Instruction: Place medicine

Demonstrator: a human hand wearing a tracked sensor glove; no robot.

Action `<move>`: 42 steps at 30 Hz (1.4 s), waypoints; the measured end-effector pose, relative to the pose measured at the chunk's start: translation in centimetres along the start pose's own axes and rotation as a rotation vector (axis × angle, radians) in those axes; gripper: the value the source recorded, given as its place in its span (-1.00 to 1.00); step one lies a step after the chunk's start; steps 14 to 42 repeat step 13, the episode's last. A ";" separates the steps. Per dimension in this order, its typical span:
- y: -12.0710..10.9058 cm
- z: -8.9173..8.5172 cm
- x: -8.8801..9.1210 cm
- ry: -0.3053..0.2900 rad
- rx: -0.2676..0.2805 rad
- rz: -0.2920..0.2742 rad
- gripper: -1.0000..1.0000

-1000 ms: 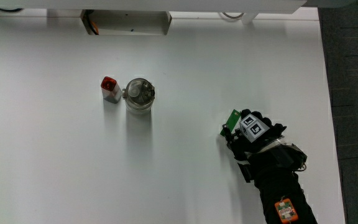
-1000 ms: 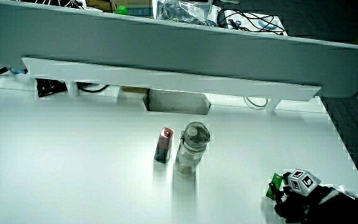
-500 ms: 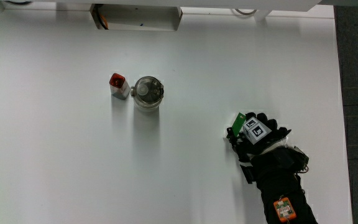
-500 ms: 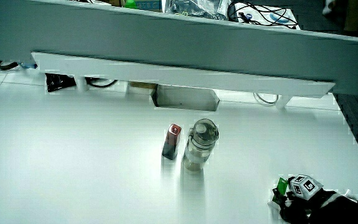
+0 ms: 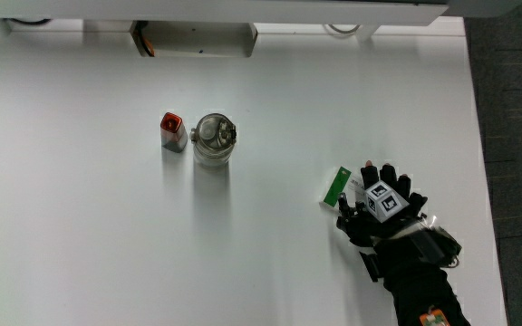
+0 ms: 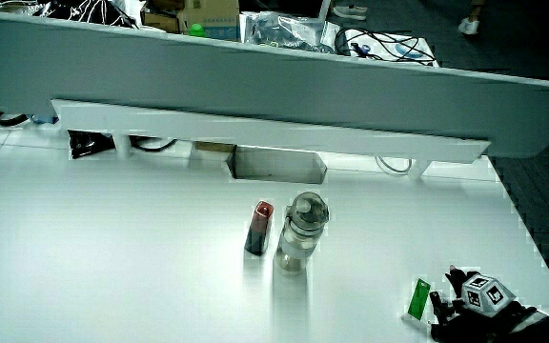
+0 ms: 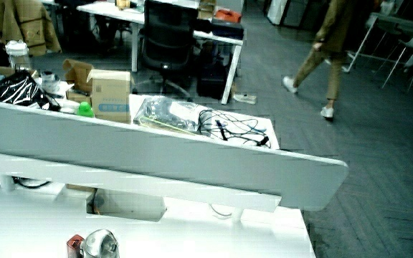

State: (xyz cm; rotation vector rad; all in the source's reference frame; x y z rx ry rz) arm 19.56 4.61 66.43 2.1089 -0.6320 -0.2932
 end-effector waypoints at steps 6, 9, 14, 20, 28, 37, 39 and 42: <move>-2.6 -0.2 0.1 0.071 0.092 0.018 -1.00; -3.9 -0.5 -0.3 0.110 0.136 0.035 -1.00; -4.9 -1.7 -0.3 0.159 0.169 0.045 -1.00; -4.9 -1.7 -0.3 0.159 0.169 0.045 -1.00; -4.9 -1.7 -0.3 0.159 0.169 0.045 -1.00; -4.9 -1.7 -0.3 0.159 0.169 0.045 -1.00; -4.9 -1.7 -0.3 0.159 0.169 0.045 -1.00; -4.9 -1.7 -0.3 0.159 0.169 0.045 -1.00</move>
